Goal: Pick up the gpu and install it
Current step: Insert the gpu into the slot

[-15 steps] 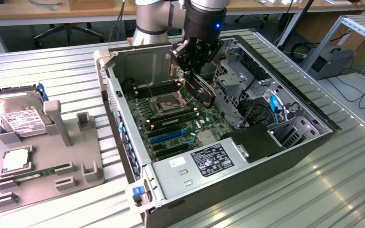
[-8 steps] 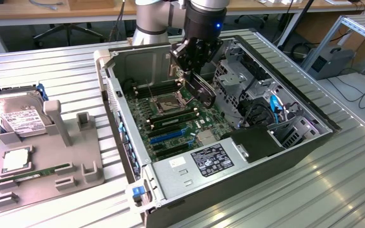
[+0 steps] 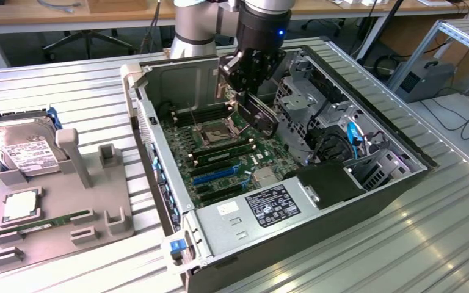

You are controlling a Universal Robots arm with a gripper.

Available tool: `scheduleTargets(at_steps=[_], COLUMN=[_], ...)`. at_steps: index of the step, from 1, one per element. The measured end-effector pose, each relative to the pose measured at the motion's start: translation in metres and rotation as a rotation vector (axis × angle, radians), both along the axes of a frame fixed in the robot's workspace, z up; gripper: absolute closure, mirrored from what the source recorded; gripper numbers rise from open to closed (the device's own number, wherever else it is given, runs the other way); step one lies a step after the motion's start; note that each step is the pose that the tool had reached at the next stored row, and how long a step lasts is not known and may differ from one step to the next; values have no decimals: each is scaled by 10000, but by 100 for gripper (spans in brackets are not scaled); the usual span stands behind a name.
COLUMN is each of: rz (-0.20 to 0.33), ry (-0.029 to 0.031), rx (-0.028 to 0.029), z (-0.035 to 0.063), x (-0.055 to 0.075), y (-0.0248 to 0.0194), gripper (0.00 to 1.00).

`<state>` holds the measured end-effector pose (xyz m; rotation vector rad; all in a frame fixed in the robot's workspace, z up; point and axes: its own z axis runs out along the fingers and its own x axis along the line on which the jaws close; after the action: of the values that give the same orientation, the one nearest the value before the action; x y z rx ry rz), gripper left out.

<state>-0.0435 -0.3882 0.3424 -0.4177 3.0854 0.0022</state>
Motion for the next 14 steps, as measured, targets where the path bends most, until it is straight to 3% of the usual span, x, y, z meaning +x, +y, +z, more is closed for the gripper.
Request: scheduleTargets(at_steps=[14], rz=[652], ry=[0], rx=[-1], z=[0], x=[0], y=[0], gripper=[73])
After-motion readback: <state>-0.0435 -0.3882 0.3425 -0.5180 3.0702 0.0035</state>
